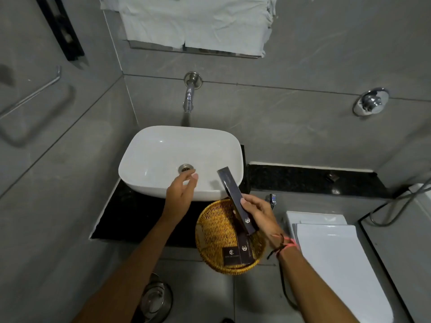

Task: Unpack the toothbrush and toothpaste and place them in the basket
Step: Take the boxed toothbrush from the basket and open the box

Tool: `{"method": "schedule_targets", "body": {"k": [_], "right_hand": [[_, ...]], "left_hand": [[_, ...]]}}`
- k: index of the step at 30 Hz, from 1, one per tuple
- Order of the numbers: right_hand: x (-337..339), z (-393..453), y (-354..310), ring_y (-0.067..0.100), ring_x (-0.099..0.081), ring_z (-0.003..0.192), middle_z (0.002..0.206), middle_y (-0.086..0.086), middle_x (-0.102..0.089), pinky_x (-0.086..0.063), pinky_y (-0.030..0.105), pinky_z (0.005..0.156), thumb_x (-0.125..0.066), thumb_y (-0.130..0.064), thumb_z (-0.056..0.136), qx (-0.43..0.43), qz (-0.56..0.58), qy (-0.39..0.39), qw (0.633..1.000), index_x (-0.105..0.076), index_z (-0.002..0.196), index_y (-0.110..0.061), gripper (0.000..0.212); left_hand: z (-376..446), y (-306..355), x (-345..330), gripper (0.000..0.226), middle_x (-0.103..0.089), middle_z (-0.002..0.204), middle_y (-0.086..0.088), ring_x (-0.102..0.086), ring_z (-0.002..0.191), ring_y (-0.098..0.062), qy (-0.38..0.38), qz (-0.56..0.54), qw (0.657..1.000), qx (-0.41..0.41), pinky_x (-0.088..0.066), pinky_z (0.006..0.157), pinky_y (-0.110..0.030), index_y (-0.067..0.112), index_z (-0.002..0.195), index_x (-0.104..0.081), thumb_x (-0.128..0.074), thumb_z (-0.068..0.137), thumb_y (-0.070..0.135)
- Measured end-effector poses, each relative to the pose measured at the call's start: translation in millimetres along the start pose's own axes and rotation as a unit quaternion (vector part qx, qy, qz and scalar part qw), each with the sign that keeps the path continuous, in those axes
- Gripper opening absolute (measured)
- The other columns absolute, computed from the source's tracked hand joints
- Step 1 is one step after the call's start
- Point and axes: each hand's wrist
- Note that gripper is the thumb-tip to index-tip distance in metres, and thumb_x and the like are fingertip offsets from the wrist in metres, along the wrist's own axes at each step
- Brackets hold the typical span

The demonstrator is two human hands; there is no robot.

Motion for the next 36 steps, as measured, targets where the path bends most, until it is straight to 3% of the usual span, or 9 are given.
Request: {"method": "schedule_targets", "body": {"k": [2,5,9,12,16,21,26,36], "right_hand": [[5.6,4.5,-30.0,0.022,-0.077,0.087,0.108,0.016,-0.079,-0.064,0.024,0.071,-0.067,-0.019,0.095,0.028,-0.096,-0.078,0.992,-0.071,0.125,-0.01,0.032],[10.2,14.2,-67.9,0.012,-0.075,0.088,0.1,0.005,-0.08,-0.061,0.018,0.076,-0.077,-0.023,0.086,0.091,-0.25,-0.125,0.956,-0.078,0.112,-0.013,0.028],[1.0,23.4,-108.4,0.007,-0.073,0.077,0.087,0.012,-0.081,-0.055,0.018,0.074,-0.085,-0.036,0.072,0.111,-0.312,-0.171,0.928,-0.078,0.108,-0.014,0.043],[-10.9,28.3,-125.7,0.005,-0.075,0.077,0.086,0.003,-0.083,-0.054,0.024,0.076,-0.088,-0.045,0.065,0.108,-0.354,-0.194,0.908,-0.078,0.106,-0.018,0.049],[-24.8,31.4,-134.0,0.005,-0.075,0.073,0.086,0.002,-0.084,-0.054,0.026,0.075,-0.09,-0.032,0.071,0.112,-0.363,-0.21,0.901,-0.077,0.106,-0.015,0.041],[-38.4,30.1,-134.7,0.016,-0.078,0.082,0.086,0.005,-0.083,-0.06,0.036,0.083,-0.09,-0.03,0.07,0.12,-0.366,-0.216,0.897,-0.077,0.106,-0.012,0.042],[-38.4,27.5,-137.7,0.014,-0.078,0.08,0.087,0.006,-0.083,-0.058,0.034,0.083,-0.09,-0.03,0.069,0.122,-0.352,-0.206,0.905,-0.078,0.107,-0.01,0.045],[-39.3,14.9,-139.0,0.022,-0.078,0.084,0.087,0.007,-0.083,-0.058,0.034,0.081,-0.091,-0.027,0.069,0.118,-0.374,-0.193,0.9,-0.077,0.107,-0.01,0.044]], "left_hand": [[8.5,7.7,15.3,0.036,-0.068,0.129,-0.018,-0.076,0.102,-0.028,-0.04,-0.131,0.987,0.09,-0.059,0.099,-0.047,0.015,0.133,-0.063,-0.055,0.103,0.033],[5.0,6.7,38.2,0.033,-0.077,0.118,-0.018,-0.078,0.1,-0.029,-0.103,-0.194,0.968,0.123,-0.065,0.086,-0.038,0.019,0.131,-0.067,-0.06,0.101,0.027],[-17.6,-8.4,57.6,0.031,-0.079,0.117,-0.016,-0.077,0.105,-0.031,-0.154,-0.241,0.949,0.132,-0.064,0.082,-0.03,0.015,0.126,-0.071,-0.068,0.096,0.017],[-33.5,-18.2,64.6,0.038,-0.078,0.118,-0.018,-0.075,0.108,-0.034,-0.149,-0.301,0.931,0.144,-0.064,0.082,-0.028,0.015,0.129,-0.069,-0.074,0.091,0.013],[-47.9,-24.4,70.5,0.036,-0.076,0.12,-0.021,-0.075,0.108,-0.033,-0.136,-0.332,0.922,0.145,-0.064,0.083,-0.029,0.013,0.121,-0.075,-0.078,0.085,0.009],[-56.3,-29.4,74.7,0.043,-0.074,0.123,-0.023,-0.073,0.113,-0.034,-0.141,-0.324,0.925,0.141,-0.063,0.086,-0.03,0.008,0.122,-0.073,-0.081,0.08,0.009],[-62.6,-36.9,77.4,0.033,-0.073,0.127,-0.021,-0.072,0.115,-0.032,-0.159,-0.412,0.886,0.139,-0.062,0.088,-0.028,0.009,0.126,-0.071,-0.069,0.092,0.006],[-62.8,-31.8,68.5,0.029,-0.078,0.112,-0.023,-0.076,0.103,-0.031,-0.137,-0.327,0.924,0.142,-0.065,0.08,-0.031,0.005,0.111,-0.076,-0.075,0.082,0.004]]}}
Point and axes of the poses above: each hand's wrist, its own z-axis towards the middle knuckle, its own x-axis out of the back of the hand, y = z × x
